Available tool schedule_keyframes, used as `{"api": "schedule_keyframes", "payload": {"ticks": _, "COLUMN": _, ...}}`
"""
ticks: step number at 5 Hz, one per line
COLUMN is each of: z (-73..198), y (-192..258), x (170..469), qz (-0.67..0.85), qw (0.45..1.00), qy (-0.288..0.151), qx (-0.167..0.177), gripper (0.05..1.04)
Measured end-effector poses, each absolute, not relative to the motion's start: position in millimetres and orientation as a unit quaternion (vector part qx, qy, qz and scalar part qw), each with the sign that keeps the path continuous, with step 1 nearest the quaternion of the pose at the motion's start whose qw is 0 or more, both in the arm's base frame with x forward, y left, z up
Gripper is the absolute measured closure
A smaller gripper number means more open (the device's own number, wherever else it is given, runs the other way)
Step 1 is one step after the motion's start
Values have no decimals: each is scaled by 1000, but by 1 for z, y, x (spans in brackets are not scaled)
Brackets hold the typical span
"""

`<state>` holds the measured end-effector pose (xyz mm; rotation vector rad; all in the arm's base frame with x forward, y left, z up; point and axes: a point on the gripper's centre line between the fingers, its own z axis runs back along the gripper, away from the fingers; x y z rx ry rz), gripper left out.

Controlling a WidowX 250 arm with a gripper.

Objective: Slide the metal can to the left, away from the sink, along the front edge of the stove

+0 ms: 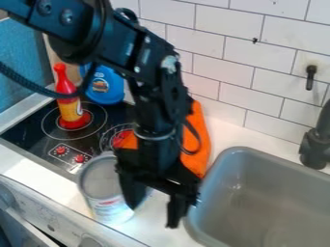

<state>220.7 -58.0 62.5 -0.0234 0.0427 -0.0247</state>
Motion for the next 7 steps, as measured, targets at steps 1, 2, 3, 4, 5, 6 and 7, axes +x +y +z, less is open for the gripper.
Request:
{"api": "schedule_keyframes", "payload": {"ticks": 1, "z": 63, "y": -18, "x": 224, "qz": 19, "qw": 999, "qy": 27, "qx": 10, "gripper": 83}}
{"api": "schedule_keyframes", "payload": {"ticks": 2, "z": 68, "y": 8, "x": 233, "qz": 33, "qw": 999, "qy": 11, "qx": 29, "gripper": 83}}
{"api": "schedule_keyframes", "payload": {"ticks": 3, "z": 80, "y": 44, "x": 239, "qz": 59, "qw": 997, "qy": 9, "qx": 40, "gripper": 83}}
{"api": "schedule_keyframes", "payload": {"ticks": 4, "z": 88, "y": 80, "x": 245, "qz": 76, "qw": 996, "qy": 14, "qx": 49, "gripper": 83}}
{"api": "schedule_keyframes", "payload": {"ticks": 5, "z": 98, "y": 100, "x": 248, "qz": 74, "qw": 996, "qy": 14, "qx": 45, "gripper": 83}}
{"api": "schedule_keyframes", "payload": {"ticks": 6, "z": 102, "y": 93, "x": 243, "qz": 65, "qw": 997, "qy": 26, "qx": 29, "gripper": 83}}
{"api": "schedule_keyframes", "payload": {"ticks": 7, "z": 131, "y": 65, "x": 240, "qz": 21, "qw": 999, "qy": 1, "qx": 33, "gripper": 83}}
